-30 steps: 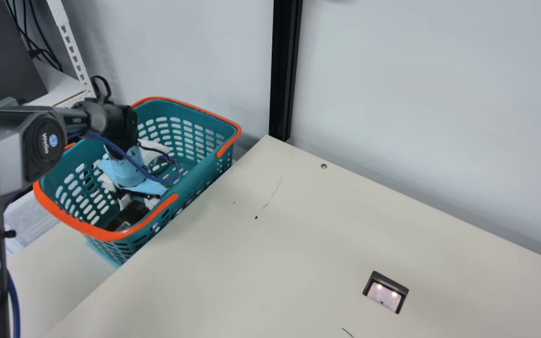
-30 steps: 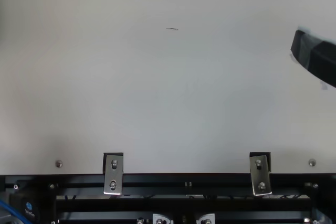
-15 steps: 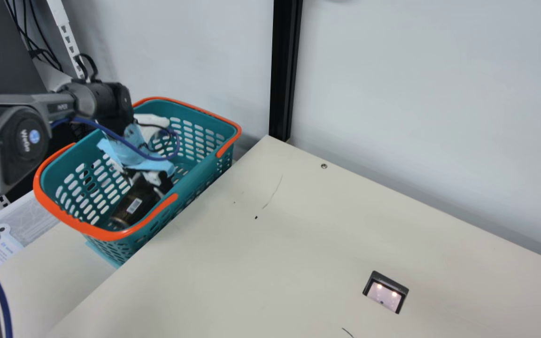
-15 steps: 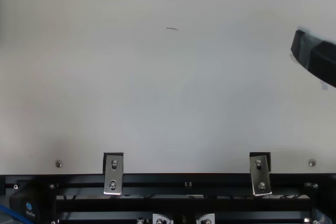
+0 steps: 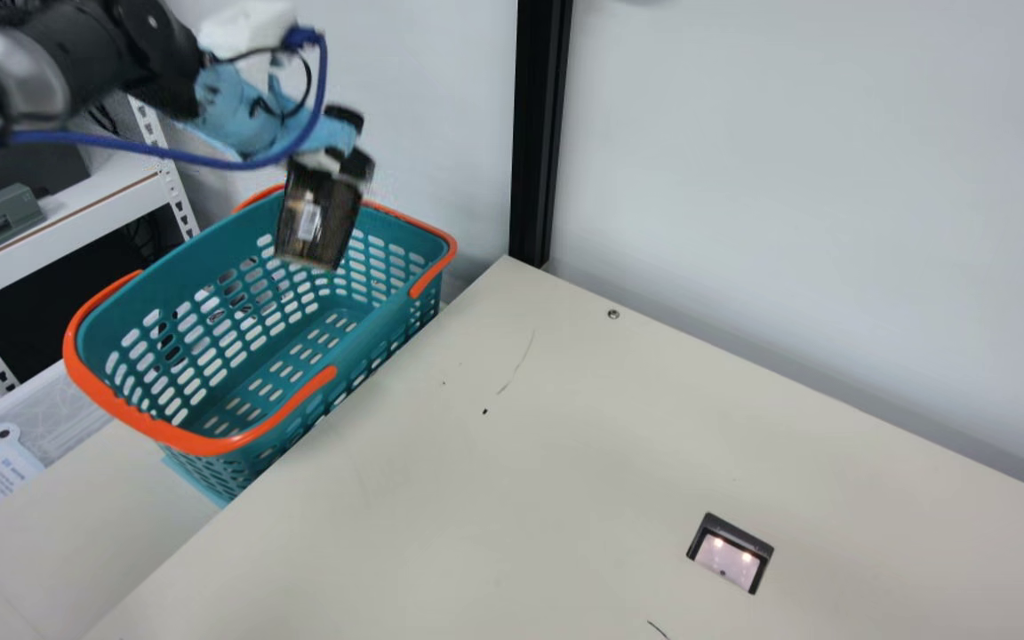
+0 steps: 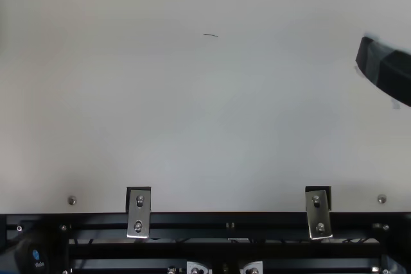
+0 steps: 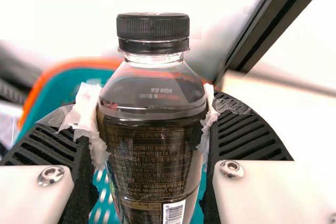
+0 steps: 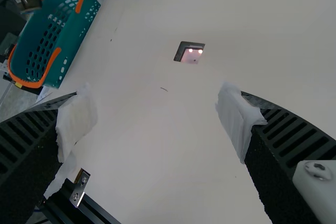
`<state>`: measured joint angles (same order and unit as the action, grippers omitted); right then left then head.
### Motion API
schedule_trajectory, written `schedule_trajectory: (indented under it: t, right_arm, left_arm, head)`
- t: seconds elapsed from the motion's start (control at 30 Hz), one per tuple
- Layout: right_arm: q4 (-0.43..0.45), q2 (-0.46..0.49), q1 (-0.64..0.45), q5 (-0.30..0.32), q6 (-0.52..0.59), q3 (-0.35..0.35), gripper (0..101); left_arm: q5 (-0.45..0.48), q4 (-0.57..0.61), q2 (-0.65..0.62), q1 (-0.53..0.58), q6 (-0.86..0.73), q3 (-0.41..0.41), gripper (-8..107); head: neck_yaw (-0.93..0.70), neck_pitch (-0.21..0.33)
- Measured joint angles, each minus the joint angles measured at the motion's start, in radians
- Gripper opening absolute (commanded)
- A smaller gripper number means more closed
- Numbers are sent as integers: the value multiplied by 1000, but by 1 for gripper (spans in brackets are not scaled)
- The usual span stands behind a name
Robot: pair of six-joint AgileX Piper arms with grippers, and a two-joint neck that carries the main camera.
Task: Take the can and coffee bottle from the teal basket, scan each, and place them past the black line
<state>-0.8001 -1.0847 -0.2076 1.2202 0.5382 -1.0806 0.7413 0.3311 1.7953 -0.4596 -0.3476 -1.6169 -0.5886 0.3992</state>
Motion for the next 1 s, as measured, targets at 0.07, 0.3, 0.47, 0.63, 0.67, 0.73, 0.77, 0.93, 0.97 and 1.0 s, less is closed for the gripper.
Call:
schedule_trajectory:
  t: [0.07,0.3,0.47,0.63,0.67,0.73,0.77,0.93,0.97,1.0]
  right_arm:
    - [0,0,0,0,0,0,101]
    - [0,0,0,0,0,0,101]
    - [0,0,0,0,0,0,101]
    - [0,0,0,0,0,0,101]
    - [0,0,0,0,0,0,101]
    - [0,0,0,0,0,0,101]
    - [0,0,0,0,0,0,101]
    - [0,0,0,0,0,0,101]
    - [0,0,0,0,0,0,101]
    - [0,0,0,0,0,0,101]
  left_arm:
    - [-14,26,-43,16,7,0,10]
    - [-37,131,-162,83,19,22,10]
    - [-30,246,-229,142,2,57,10]
    - [-7,374,-284,200,1,103,10]
    - [-2,399,-295,212,3,113,10]
    - [12,457,-315,237,13,134,10]
    - [17,478,-325,246,18,142,10]
    - [43,623,-370,308,41,196,10]
    - [48,641,-380,317,46,203,10]
    - [49,665,-388,329,48,213,10]
  head:
    - [5,0]
    - [159,0]
    - [287,5]
    - [404,5]
    - [430,5]
    - [486,5]
    - [507,5]
    - [660,0]
    - [676,5]
    - [706,5]
